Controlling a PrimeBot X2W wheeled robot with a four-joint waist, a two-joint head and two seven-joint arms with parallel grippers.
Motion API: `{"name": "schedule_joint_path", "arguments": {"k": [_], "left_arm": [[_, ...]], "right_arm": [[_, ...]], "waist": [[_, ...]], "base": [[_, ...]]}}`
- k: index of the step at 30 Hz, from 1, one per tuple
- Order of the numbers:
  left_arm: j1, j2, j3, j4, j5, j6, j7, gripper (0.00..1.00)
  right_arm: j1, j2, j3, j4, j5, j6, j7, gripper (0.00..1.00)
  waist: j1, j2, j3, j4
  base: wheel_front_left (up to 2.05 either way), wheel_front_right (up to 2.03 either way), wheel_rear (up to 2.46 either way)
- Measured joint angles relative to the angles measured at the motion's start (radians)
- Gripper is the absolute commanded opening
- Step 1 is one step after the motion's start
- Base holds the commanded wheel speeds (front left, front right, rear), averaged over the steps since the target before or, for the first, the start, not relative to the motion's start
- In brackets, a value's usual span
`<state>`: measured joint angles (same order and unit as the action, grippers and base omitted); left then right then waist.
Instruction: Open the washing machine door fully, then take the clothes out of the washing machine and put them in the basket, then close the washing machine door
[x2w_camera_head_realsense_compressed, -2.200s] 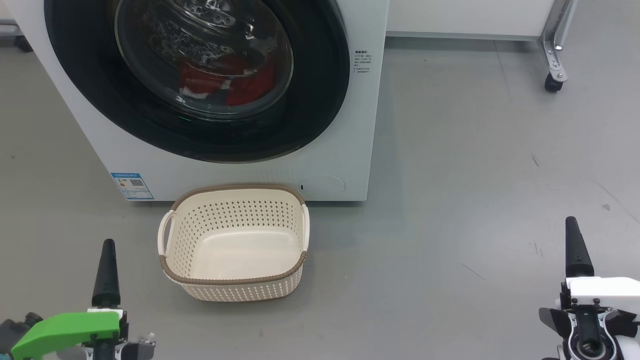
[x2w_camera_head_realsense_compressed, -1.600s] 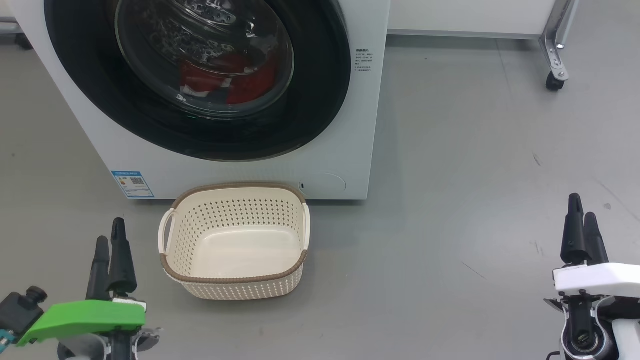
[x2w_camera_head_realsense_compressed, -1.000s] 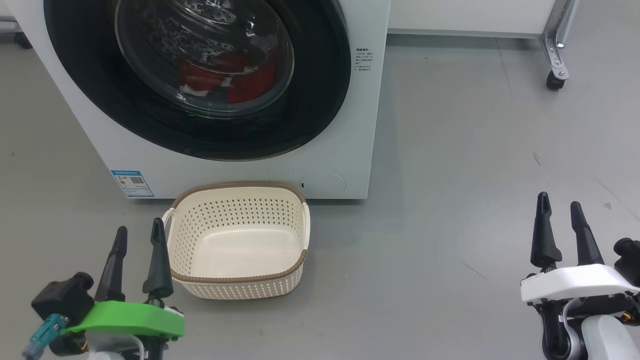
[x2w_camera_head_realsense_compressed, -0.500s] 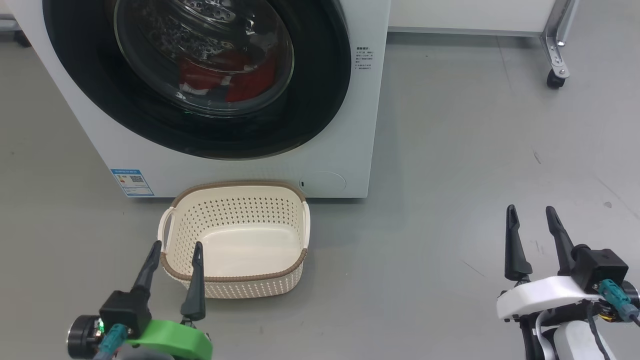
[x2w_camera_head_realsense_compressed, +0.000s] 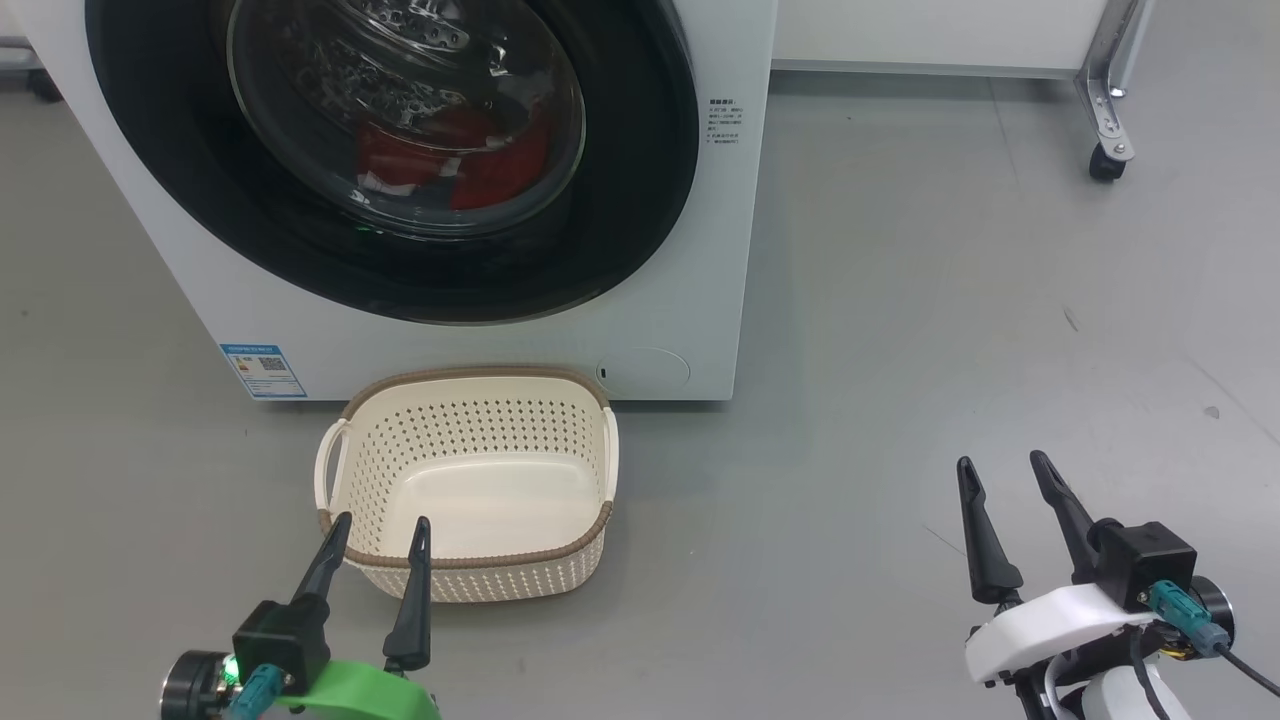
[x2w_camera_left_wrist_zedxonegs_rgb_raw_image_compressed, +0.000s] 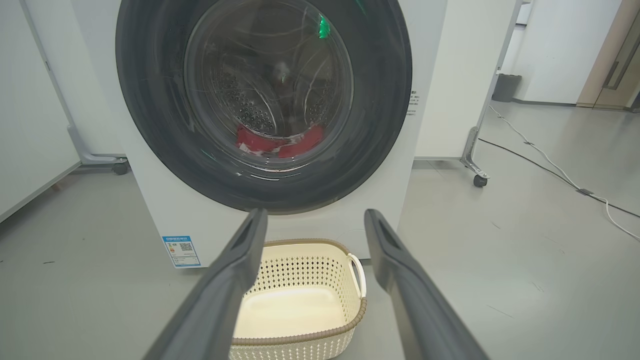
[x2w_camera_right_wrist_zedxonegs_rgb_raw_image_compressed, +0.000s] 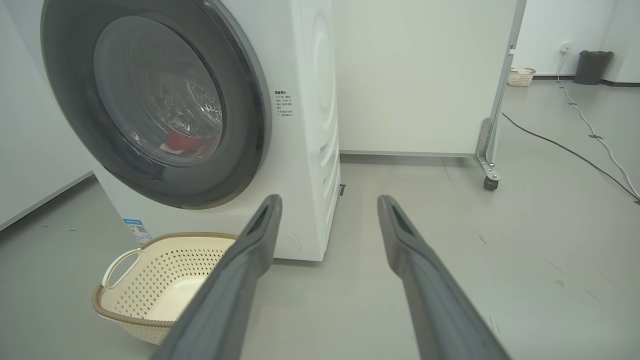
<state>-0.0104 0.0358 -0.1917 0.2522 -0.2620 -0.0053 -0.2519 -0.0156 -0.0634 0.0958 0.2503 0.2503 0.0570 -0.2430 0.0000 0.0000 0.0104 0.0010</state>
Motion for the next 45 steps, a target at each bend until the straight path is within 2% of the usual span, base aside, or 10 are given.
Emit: {"name": "schedule_joint_path", "arguments": {"k": [17,45], "left_arm": [[0.0,0.001,-0.012,0.041,-0.011,0.028,0.0,1.0],[-0.005,0.001,-0.031,0.071,-0.02,0.037,0.0,1.0]], "right_arm": [[-0.005,0.003,0.001,0.045,0.012,-0.008,0.0,1.0],[-0.026,0.005,0.007,0.082,0.013,-0.008,0.0,1.0]], "waist": [[0.0,0.0,-0.009,-0.001],[0.0,0.0,-0.001,0.006]], "base": [[0.0,0.0,0.0],[0.0,0.0,0.0]]}}
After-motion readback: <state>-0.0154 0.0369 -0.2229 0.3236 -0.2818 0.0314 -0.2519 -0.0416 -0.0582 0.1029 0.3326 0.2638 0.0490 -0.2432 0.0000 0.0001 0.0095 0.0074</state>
